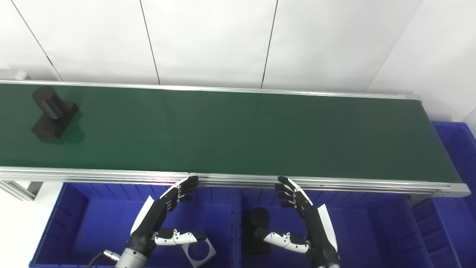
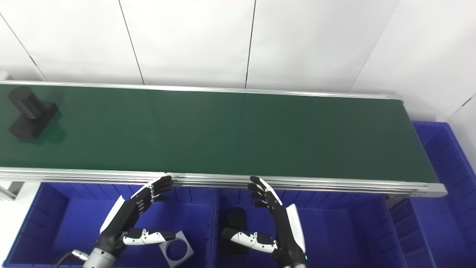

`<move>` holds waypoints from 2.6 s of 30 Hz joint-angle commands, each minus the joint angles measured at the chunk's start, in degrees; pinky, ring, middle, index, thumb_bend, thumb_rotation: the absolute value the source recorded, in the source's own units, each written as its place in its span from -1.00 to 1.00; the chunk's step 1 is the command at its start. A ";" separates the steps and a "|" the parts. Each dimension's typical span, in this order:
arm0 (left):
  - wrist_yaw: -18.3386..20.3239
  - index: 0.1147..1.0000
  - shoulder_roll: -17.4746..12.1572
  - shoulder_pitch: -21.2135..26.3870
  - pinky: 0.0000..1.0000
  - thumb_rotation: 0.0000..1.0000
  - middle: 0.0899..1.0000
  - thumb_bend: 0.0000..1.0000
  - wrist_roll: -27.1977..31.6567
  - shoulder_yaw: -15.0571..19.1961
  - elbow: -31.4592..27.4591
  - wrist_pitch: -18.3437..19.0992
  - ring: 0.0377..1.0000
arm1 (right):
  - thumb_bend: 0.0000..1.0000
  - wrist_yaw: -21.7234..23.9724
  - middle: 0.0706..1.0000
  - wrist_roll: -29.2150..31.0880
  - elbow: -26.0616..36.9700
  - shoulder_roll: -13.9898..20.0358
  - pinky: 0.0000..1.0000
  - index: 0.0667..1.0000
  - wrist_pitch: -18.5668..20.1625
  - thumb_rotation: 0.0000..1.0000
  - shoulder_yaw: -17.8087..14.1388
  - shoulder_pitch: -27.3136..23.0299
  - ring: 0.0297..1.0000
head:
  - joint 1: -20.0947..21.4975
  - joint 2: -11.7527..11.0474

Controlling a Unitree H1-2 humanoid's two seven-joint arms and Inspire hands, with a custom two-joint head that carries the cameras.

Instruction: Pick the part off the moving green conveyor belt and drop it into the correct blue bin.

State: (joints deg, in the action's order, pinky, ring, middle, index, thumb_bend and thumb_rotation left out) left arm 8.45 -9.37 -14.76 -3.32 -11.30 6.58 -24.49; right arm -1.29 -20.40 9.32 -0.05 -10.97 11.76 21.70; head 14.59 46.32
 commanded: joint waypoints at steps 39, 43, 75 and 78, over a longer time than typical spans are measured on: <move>-1.52 0.69 -0.82 1.06 0.59 -0.51 0.71 0.64 0.07 -0.71 -0.91 -2.43 0.69 | 0.69 -0.33 0.59 0.56 1.57 -0.25 0.41 0.71 -0.24 -0.40 0.08 -0.19 0.53 | -0.22 -0.06; -1.41 0.69 -0.71 0.97 0.58 -0.51 0.71 0.64 0.26 -0.64 -0.95 -2.42 0.69 | 0.69 -0.38 0.59 0.40 1.55 -0.18 0.40 0.72 -0.36 -0.38 0.08 -0.21 0.53 | -0.22 -0.06; -2.95 0.70 -0.62 0.90 0.57 -0.49 0.73 0.64 -1.47 -2.09 -0.64 -2.43 0.70 | 0.70 -0.77 0.58 1.91 -0.03 0.72 0.40 0.71 -2.74 -0.41 -0.49 -0.11 0.52 | -8.98 -2.86; -3.44 0.71 -0.23 0.96 0.57 -0.53 0.74 0.64 -1.63 -3.68 -0.23 -2.43 0.69 | 0.68 -0.18 0.60 4.02 -0.92 2.16 0.41 0.73 -4.52 -0.41 -0.96 0.19 0.52 | -16.66 -5.92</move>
State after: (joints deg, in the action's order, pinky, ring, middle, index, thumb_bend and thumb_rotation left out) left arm 5.97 -9.55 -14.52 -4.60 -14.51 6.91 -24.51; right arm -1.25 -17.84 7.42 1.45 -11.30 11.14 21.78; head 1.67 42.01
